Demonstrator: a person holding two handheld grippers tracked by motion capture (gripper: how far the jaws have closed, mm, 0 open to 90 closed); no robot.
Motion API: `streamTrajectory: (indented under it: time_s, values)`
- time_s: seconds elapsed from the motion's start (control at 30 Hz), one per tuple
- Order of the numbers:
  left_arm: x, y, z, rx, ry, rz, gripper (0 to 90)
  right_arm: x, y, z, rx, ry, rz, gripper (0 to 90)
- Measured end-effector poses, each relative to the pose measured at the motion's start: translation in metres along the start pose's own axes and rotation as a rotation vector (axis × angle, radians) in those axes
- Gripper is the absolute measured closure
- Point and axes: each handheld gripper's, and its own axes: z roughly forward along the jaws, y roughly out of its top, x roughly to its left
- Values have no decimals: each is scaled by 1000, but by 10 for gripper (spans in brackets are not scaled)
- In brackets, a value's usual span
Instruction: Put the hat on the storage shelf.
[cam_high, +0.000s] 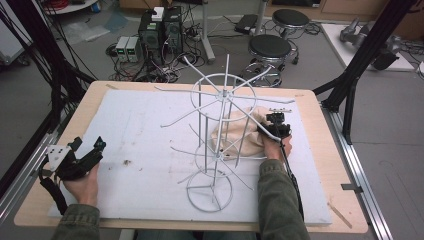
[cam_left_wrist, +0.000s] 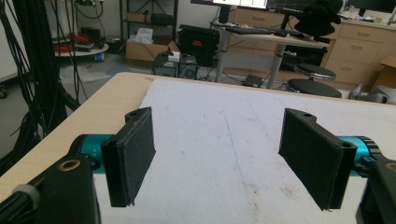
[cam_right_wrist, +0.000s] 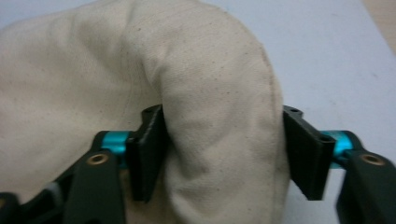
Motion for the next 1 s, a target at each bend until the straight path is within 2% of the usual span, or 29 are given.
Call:
streamTrajectory:
  time_s: [0.1, 0.27, 0.4, 0.5, 0.6, 0.83, 1.0]
  values:
    - [0, 0, 0, 0, -1, -1, 266, -6, 1, -2, -3, 3, 63, 474]
    - [0, 0, -1, -2, -2, -11, 266, -8, 2, -6, -8, 0, 85, 558]
    - [0, 0, -1, -10, 0, -14, 266, -16, 4, -9, -13, 26, 146, 606]
    - [2, 0, -1, -8, 0, -16, 266, -23, 5, -14, -46, 44, 188, 691]
    - [2, 0, -2, -10, 0, -24, 266, -31, 5, -16, -55, 89, 243, 726]
    - [3, 1, -2, -15, 0, -27, 266, -33, 6, -17, -82, 195, 259, 735]
    - [3, 1, -3, -16, 1, -29, 266, -36, 7, -19, -90, 218, 257, 736]
